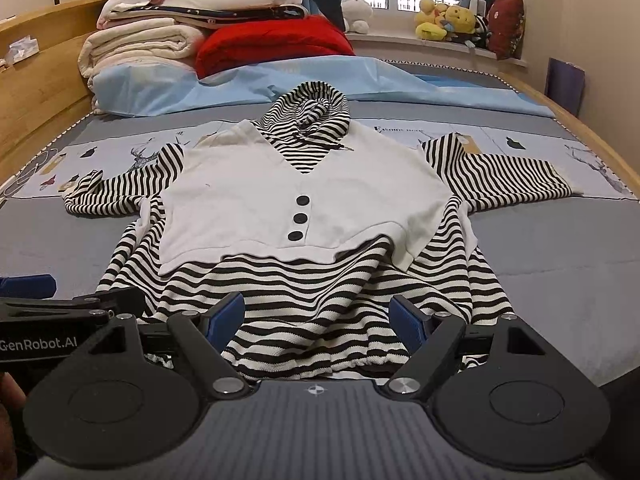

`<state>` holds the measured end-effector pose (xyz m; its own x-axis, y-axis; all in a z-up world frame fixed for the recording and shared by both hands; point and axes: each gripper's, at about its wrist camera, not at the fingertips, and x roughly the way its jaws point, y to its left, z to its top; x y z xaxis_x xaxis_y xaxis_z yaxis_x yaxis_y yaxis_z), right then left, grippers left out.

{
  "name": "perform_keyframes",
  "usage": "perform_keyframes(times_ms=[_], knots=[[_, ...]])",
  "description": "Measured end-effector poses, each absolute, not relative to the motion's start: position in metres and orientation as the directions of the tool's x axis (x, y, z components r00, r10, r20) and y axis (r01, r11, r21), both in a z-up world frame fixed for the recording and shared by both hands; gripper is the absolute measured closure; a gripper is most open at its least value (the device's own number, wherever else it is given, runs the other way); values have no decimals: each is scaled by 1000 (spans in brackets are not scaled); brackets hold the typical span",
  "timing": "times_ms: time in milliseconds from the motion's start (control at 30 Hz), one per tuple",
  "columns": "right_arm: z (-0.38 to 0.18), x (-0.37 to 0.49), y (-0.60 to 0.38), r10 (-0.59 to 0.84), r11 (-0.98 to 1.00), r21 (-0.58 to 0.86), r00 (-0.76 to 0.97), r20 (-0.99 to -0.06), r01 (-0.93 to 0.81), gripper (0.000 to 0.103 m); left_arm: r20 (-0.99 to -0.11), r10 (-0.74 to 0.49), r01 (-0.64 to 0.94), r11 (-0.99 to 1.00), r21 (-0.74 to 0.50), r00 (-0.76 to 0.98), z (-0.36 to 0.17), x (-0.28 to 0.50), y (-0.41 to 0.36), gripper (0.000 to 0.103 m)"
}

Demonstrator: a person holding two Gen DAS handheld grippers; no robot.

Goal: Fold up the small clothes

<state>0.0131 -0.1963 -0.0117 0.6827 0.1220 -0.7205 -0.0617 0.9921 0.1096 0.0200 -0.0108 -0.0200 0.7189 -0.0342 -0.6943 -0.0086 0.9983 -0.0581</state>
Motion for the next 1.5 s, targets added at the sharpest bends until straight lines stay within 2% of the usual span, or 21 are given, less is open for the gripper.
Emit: perform_keyframes(times_ms=[1133,1500], knots=[[-12,13,-196,120,992,107,684,-719,-62,23,-694,-35,-9,998,-60,719,-20,21,-11,1],[-12,16,-200,116,992,112,686,-718,-51,23,-669,-40,-1,998,-60,742,-14,22,-17,1]])
